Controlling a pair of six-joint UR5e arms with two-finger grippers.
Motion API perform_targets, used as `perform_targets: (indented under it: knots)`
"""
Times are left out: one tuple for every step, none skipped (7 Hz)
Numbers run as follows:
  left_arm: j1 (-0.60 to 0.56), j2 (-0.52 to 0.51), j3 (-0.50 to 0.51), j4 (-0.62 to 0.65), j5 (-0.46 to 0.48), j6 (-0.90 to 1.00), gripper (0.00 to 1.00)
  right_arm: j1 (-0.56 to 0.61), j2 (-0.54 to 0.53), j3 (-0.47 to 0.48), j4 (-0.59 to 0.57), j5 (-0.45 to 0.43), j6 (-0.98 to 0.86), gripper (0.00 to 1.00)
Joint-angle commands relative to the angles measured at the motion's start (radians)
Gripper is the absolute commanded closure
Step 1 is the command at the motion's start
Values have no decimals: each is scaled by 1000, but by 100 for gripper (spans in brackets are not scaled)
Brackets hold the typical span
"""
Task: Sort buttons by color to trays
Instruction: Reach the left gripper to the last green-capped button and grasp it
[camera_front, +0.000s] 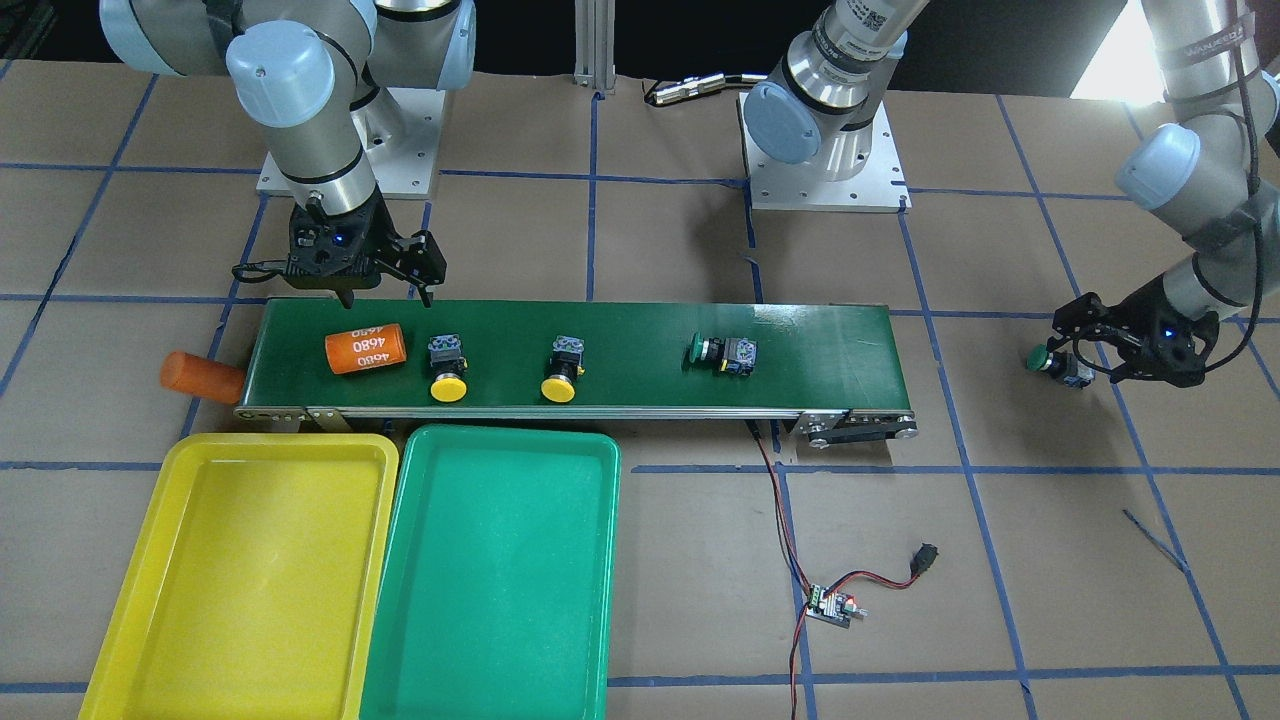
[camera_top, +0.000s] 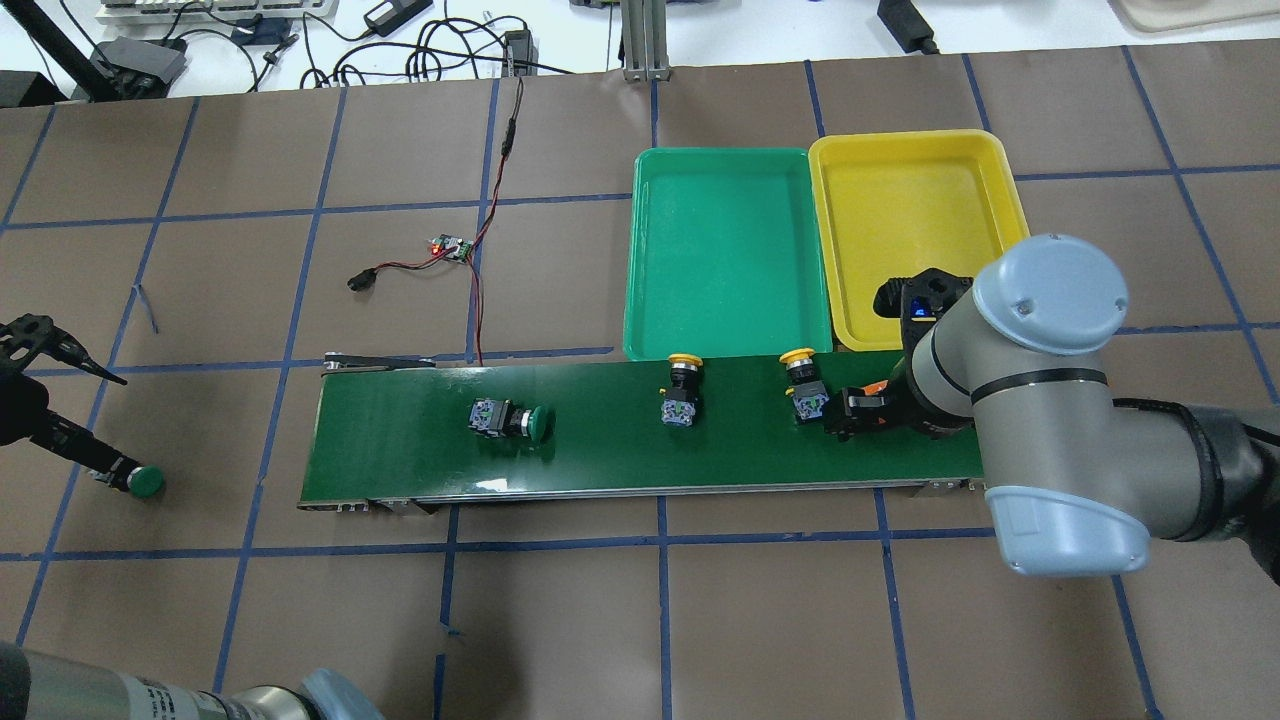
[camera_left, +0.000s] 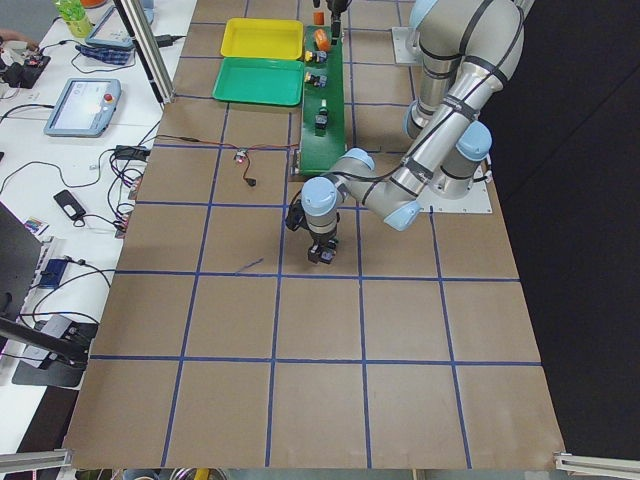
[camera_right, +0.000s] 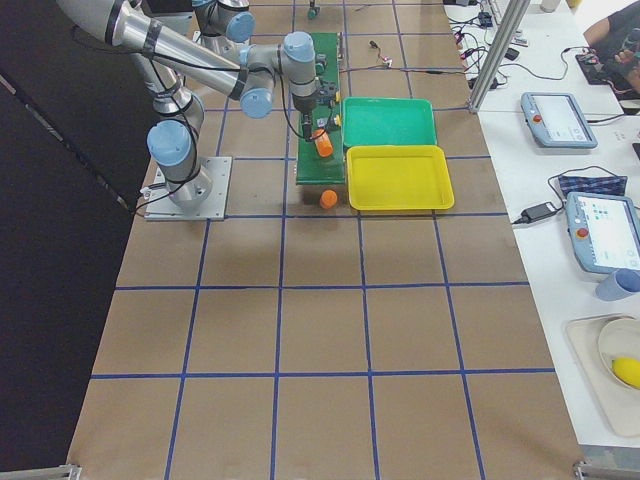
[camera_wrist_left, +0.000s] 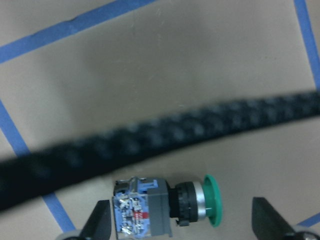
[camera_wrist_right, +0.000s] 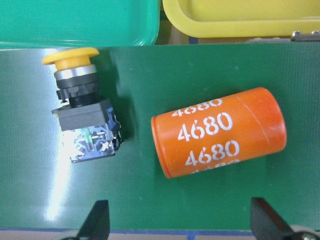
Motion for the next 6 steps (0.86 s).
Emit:
perform_targets:
  knots:
    - [0,-12,-6,4,4,6,0,0,1,-1,-2,0,0,0]
    - [2,-26,-5,6,4,3,0,0,1,-1,-2,0,0,0]
    - [2,-39,-5,6,4,-8,0,0,1,-1,-2,0,0,0]
    - [2,-50,-5,4,6,-17,0,0,1,0,-2,0,-1,0]
    - [2,-53,-6,-2,7,-64,0,0,1,-1,-3,1,0,0]
    - [2,-58,-8,-6,9,-75,0,0,3,-6,-6,1,-1,0]
